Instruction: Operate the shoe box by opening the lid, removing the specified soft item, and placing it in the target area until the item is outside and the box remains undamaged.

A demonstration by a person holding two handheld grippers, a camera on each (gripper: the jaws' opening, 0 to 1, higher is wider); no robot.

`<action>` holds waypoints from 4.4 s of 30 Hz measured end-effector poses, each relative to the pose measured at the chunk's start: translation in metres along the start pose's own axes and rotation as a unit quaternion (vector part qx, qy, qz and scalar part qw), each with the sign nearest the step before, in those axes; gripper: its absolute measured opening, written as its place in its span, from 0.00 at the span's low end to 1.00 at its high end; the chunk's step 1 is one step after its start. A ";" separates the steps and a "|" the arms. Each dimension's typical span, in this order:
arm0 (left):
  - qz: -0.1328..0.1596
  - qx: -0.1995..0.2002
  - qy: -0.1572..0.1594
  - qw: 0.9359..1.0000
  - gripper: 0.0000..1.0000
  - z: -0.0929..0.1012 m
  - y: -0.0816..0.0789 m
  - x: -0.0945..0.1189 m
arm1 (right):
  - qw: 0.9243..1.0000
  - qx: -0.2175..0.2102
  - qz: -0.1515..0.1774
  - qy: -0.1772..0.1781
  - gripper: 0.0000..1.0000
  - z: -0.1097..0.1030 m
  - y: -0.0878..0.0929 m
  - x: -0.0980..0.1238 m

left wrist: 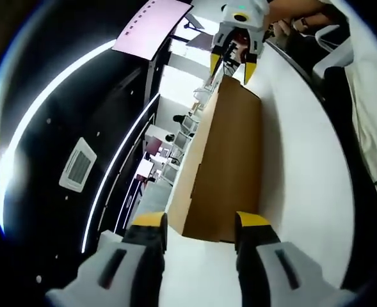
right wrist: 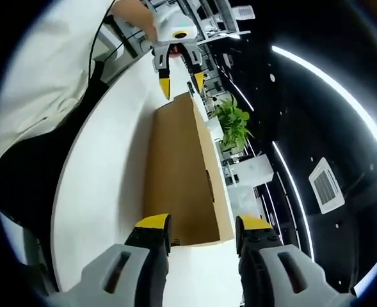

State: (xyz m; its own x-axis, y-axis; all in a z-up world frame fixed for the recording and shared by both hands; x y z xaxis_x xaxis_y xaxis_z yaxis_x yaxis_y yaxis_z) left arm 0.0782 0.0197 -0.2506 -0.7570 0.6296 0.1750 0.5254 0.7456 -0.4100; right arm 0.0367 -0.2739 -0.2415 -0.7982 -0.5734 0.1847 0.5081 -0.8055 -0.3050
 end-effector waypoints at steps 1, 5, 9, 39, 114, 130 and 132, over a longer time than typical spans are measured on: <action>-0.001 -0.001 -0.001 1.000 0.43 0.000 0.002 -0.001 | 1.000 0.000 -0.001 0.001 0.40 0.000 0.001 0.000; -0.008 0.013 -0.007 1.000 0.40 -0.002 0.007 -0.005 | 1.000 -0.002 -0.007 0.002 0.39 -0.001 0.003 0.000; -0.005 0.016 -0.012 1.000 0.37 -0.003 0.005 -0.005 | 1.000 0.003 -0.010 -0.004 0.34 -0.002 0.004 0.000; 0.002 0.019 -0.016 1.000 0.31 0.003 0.006 -0.007 | 0.997 0.059 -0.056 -0.001 0.28 -0.006 0.015 -0.004; -0.006 0.154 -0.073 0.985 0.31 -0.030 -0.006 0.005 | 0.998 -0.004 -0.049 0.035 0.28 0.024 0.001 0.006; 0.005 0.203 -0.079 0.976 0.29 -0.036 -0.002 0.006 | 0.997 -0.028 -0.041 0.050 0.28 0.030 0.005 0.007; 0.003 0.196 -0.081 0.977 0.29 -0.035 -0.001 0.006 | 0.997 -0.031 -0.041 0.051 0.28 0.030 0.006 0.007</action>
State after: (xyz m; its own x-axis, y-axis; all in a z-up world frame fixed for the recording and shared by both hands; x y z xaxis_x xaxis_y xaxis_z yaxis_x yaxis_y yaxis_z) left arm 0.0868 0.0299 -0.2175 -0.8222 0.5678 0.0410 0.3644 0.5804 -0.7282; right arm 0.0439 -0.2869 -0.2139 -0.8667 -0.4852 0.1158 0.4217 -0.8366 -0.3497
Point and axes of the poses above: the point that each gripper's makers call its tool centre point, and the gripper's own axes: x roughly backward along the fingers, z roughly to its right, y roughly out of its underside, the point moved 6 cm from there along x, roughly backward along the fingers, and after that the axes turned 4 degrees about z, right-handed, at the moved point
